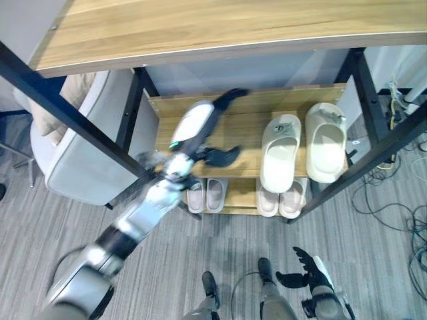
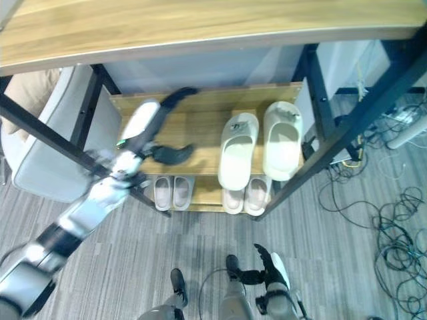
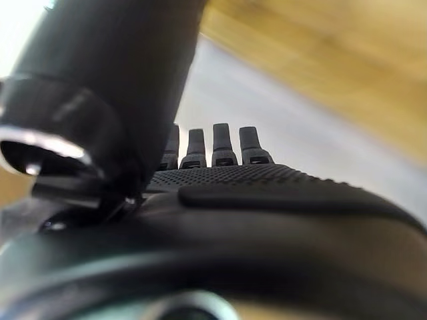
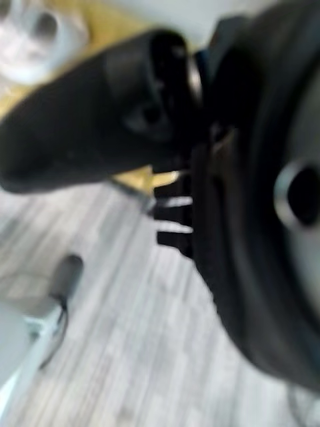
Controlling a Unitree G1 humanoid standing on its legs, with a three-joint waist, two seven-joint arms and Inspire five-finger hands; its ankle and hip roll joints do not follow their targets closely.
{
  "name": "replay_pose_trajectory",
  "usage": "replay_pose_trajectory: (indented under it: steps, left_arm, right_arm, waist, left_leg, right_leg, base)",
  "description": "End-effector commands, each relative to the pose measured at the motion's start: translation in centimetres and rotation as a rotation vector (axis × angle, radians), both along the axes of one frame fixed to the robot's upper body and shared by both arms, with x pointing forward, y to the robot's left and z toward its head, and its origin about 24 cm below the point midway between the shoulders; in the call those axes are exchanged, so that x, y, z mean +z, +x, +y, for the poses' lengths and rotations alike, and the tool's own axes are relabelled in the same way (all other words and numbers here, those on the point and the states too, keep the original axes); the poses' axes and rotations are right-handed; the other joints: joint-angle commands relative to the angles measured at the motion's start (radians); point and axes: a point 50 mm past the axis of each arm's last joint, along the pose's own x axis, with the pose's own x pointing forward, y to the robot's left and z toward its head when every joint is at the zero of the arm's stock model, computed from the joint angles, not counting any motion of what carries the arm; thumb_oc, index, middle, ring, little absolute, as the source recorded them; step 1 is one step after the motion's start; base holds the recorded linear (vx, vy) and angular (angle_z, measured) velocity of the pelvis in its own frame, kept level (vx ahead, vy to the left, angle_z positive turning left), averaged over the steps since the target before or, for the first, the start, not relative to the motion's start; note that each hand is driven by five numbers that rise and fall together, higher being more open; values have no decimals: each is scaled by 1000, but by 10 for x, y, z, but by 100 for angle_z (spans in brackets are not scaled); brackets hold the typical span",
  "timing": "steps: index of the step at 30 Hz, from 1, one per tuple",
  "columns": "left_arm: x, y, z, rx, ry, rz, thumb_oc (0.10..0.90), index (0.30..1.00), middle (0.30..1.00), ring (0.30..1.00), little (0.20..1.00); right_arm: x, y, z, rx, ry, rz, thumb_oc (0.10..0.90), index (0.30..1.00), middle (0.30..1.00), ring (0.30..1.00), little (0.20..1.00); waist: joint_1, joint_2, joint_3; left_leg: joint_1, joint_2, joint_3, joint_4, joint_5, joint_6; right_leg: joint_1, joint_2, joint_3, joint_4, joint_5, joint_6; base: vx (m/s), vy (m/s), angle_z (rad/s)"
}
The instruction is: Arrange the slippers neatly on the shoe rack.
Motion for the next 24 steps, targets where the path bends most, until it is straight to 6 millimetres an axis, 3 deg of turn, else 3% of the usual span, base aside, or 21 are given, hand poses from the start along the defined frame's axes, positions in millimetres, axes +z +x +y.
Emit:
replay_pose_trajectory:
  steps: [1, 7, 16, 20, 24]
  left_arm:
    - [34, -4, -3, -82, -62, -148, 800, 900, 900, 900, 900]
    - [0, -10, -18, -107, -64, -26, 800, 900, 900, 900, 900]
    - [-20, -3, -39, -99, 4, 26, 800, 900, 900, 900, 900]
    - [-35, -4, -35, -68, 42, 69, 800, 900, 900, 900, 900]
    - [-45, -10, -16, -2, 62, 96, 800, 900, 900, 900, 900]
  right_arm:
    - [10, -14, -24, 50, -70, 8, 800, 900, 900, 900, 900]
    - [7, -15, -13, 63, -52, 3, 800, 900, 900, 900, 900]
    - [1, -11, -1, 54, -28, 2, 800, 900, 900, 900, 900]
    - [1, -12, 3, 51, -10, -7, 800, 900, 900, 900, 900]
    - [-3, -16, 7, 70, 1, 12, 800, 900, 900, 900, 900]
  waist:
    - [-3, -42, -55]
    - [4, -74, -62]
    - [0, -96, -64]
    - [2, -108, -72]
    - [15, -122, -65]
  left_leg:
    - [-13, 13, -31, 4, -57, -27]
    - [1, 18, -38, 4, -58, -26]
    - [10, 24, -38, 4, -59, -30]
    - [60, 44, -36, 4, -69, -33]
    - [128, 86, -38, 35, -80, -45]
  right_leg:
    - [-13, -11, -53, 29, -112, 43]
    - [13, -6, -72, 22, -110, 42]
    - [29, -2, -77, 21, -114, 42]
    - [71, 19, -69, 37, -146, 33]
    - [140, 61, -59, 73, -206, 10]
  base:
    - [31, -35, 3]
    - [3, -9, 1]
    - [-1, -7, -1]
    - [67, -81, -2]
    - [83, -143, -4]
